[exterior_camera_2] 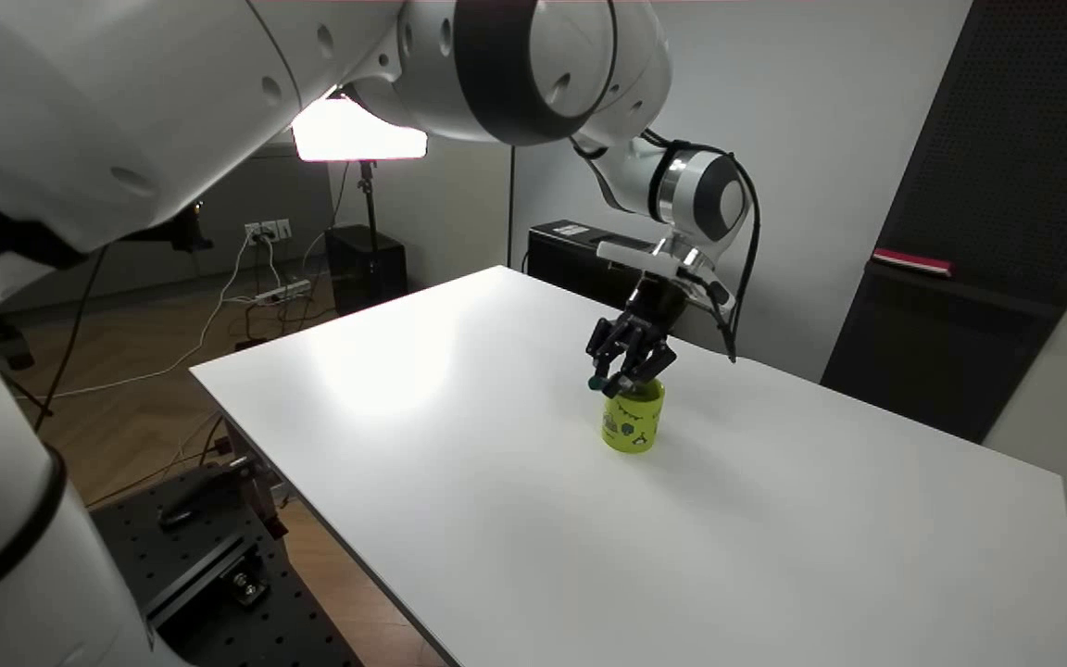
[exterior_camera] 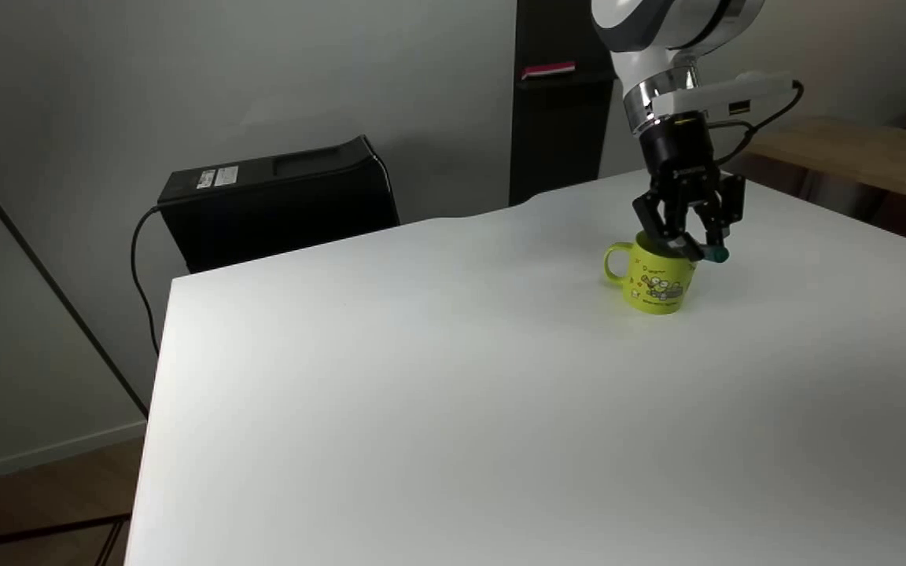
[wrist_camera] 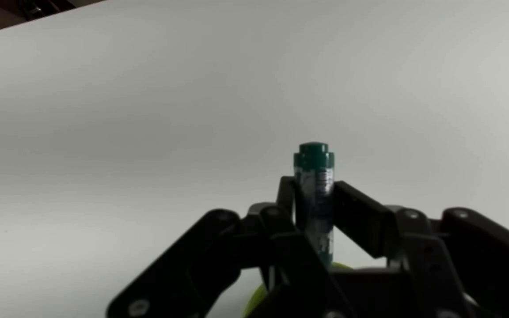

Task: Put the marker in the cup

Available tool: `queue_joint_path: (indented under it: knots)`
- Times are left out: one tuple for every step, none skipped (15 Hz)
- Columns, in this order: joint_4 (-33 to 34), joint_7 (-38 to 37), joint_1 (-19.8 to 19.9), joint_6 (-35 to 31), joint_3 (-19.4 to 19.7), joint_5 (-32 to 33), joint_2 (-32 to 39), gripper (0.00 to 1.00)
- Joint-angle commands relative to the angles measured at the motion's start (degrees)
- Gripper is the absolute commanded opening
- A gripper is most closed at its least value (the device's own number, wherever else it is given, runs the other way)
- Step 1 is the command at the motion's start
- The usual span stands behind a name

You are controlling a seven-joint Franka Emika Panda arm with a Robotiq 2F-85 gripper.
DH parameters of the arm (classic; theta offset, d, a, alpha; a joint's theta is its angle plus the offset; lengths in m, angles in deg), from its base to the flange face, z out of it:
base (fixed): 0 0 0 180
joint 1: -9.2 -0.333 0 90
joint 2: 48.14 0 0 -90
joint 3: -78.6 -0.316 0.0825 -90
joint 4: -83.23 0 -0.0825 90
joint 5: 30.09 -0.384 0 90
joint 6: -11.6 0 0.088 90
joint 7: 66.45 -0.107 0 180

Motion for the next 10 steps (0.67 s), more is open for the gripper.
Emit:
queue_joint_path:
  knots:
    - [6.3, -2.9, 0.1, 2.7, 0.0, -1.5, 3.0, 0.07]
    - [6.4, -2.8, -0.1, 2.1, 0.1, -1.3, 3.0, 0.07]
    - [6.6, -2.5, -0.4, 1.8, 0.2, -0.8, 3.0, 0.07]
    - [6.8, -2.3, -0.4, 1.7, 0.2, -0.7, 3.1, 0.07]
    - [7.1, -2.3, -0.4, 1.8, 0.1, -0.8, 3.1, 0.07]
    - [7.3, -2.3, -0.5, 1.8, 0.1, -0.8, 3.1, 0.07]
    - [7.5, -2.2, -0.5, 1.9, 0.1, -0.8, 3.1, 0.07]
    - [7.8, -2.2, -0.5, 1.9, 0.1, -0.8, 3.1, 0.07]
    - [8.0, -2.1, -0.5, 2.0, 0.1, -0.7, 3.2, 0.07]
    - [8.1, -2.3, -0.5, 2.1, 0.2, -0.7, 3.3, 0.52]
